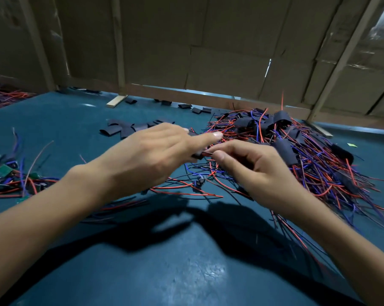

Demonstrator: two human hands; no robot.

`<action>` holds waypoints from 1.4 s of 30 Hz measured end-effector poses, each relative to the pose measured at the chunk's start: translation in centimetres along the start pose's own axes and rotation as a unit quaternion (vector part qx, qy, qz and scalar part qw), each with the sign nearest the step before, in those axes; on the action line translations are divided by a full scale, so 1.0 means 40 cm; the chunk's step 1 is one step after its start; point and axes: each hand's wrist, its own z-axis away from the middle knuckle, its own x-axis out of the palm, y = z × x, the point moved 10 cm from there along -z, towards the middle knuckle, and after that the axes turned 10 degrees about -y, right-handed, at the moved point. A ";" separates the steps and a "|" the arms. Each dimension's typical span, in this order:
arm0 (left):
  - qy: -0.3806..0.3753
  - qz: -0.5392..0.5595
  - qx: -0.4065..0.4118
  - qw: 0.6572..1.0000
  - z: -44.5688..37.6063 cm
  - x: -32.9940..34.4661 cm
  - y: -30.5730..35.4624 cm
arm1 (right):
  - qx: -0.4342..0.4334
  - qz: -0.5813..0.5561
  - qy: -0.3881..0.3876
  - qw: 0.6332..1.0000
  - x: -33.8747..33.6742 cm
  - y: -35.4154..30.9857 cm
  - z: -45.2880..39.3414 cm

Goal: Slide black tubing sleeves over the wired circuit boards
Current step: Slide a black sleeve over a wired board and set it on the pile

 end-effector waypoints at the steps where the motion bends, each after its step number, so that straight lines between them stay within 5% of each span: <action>1: 0.000 0.011 -0.004 1.000 -0.001 0.004 0.003 | 0.015 -0.017 -0.011 1.000 0.016 0.011 -0.003; 6: 0.057 0.073 -0.107 0.990 0.026 -0.018 -0.061 | 0.236 -0.233 -0.078 0.940 0.062 0.122 0.021; 12: 0.042 0.092 -0.142 0.985 0.043 -0.013 -0.102 | 0.190 -0.326 0.014 0.926 -0.021 0.124 0.009; 19: -0.040 0.087 -0.067 0.993 0.008 0.050 -0.016 | 0.092 -0.241 0.029 0.966 -0.002 0.073 -0.003; 28: -0.013 0.140 -0.084 0.987 0.005 0.042 -0.017 | 0.032 -0.150 0.080 0.985 -0.017 0.034 0.001; 33: -0.042 0.142 -0.155 0.977 0.023 0.036 -0.102 | 0.004 -0.072 0.258 0.964 -0.151 0.021 0.044; 35: -0.094 0.102 -0.203 0.969 0.066 0.050 -0.178 | -0.005 0.000 0.360 0.933 -0.244 0.015 0.087; 37: -0.223 0.082 -0.255 0.937 0.128 0.102 -0.246 | 0.008 0.087 0.404 0.911 -0.312 0.013 0.117; 39: -0.347 0.087 -0.283 0.890 0.193 0.158 -0.280 | 0.078 0.188 0.356 0.912 -0.339 0.049 0.106; 42: -0.353 0.143 -0.295 0.876 0.212 0.166 -0.286 | 0.208 0.324 0.269 0.883 -0.308 0.115 0.097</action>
